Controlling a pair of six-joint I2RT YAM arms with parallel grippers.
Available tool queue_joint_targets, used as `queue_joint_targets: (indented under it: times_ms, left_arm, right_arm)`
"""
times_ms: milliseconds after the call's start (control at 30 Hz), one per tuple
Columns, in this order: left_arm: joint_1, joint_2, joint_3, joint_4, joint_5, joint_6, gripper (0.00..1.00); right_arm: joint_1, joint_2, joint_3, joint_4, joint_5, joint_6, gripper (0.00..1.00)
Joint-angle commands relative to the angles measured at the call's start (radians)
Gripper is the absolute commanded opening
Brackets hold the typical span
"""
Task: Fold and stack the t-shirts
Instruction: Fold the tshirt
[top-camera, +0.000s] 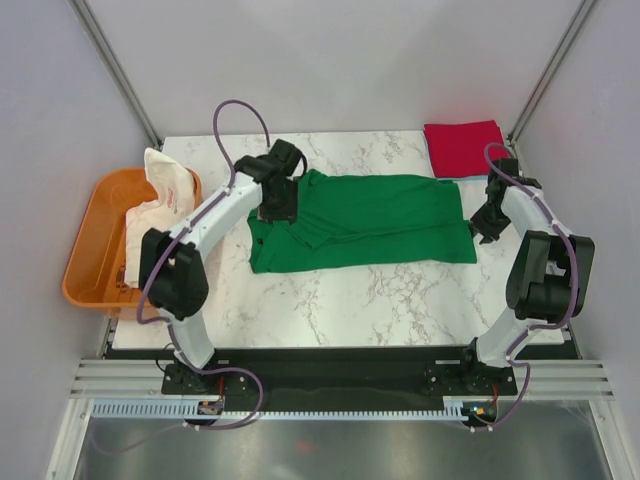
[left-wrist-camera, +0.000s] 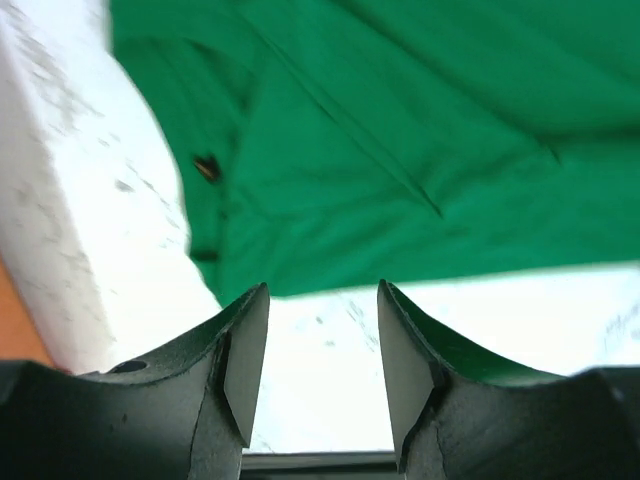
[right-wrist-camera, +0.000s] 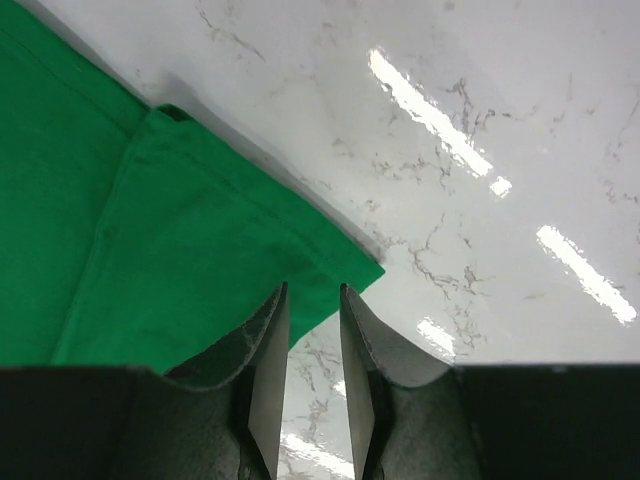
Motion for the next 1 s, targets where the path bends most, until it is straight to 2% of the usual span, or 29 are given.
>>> queue_joint_targets:
  times_ms: [0,167,267,400,633,767,867,967]
  left_arm:
    - [-0.082,-0.105,-0.151,0.02,0.068,-0.049,0.55]
    - [-0.104,-0.141,-0.346,0.122,0.102,-0.095,0.54]
    - [-0.102,-0.095,-0.383,0.131,0.027,-0.11,0.54]
    - [-0.087,-0.024,-0.406,0.116,-0.121,-0.123,0.51]
    - [-0.076,0.002,-0.438,0.074,-0.225,-0.15,0.51]
    - [-0.061,-0.007,-0.441,0.045,-0.289,-0.155,0.51]
    - [-0.055,-0.05,-0.426,0.03,-0.271,-0.146,0.5]
    - [-0.055,-0.111,-0.412,0.054,-0.113,-0.138,0.5]
  right_arm:
    - [-0.002,-0.007,-0.039,-0.009,-0.022,0.055,0.35]
    - [-0.002,0.005,-0.086,0.046,-0.036,0.056,0.34]
    - [-0.002,0.025,-0.109,0.066,-0.021,0.053,0.34]
    - [-0.015,0.056,-0.163,0.066,0.078,0.041,0.33]
    - [-0.069,0.033,-0.229,0.072,0.194,0.012,0.31]
    - [-0.071,-0.031,-0.252,0.069,0.186,0.0,0.31]
    - [-0.071,-0.07,-0.27,0.071,0.149,-0.008,0.31]
    - [-0.071,-0.076,-0.278,0.072,0.154,-0.017,0.31]
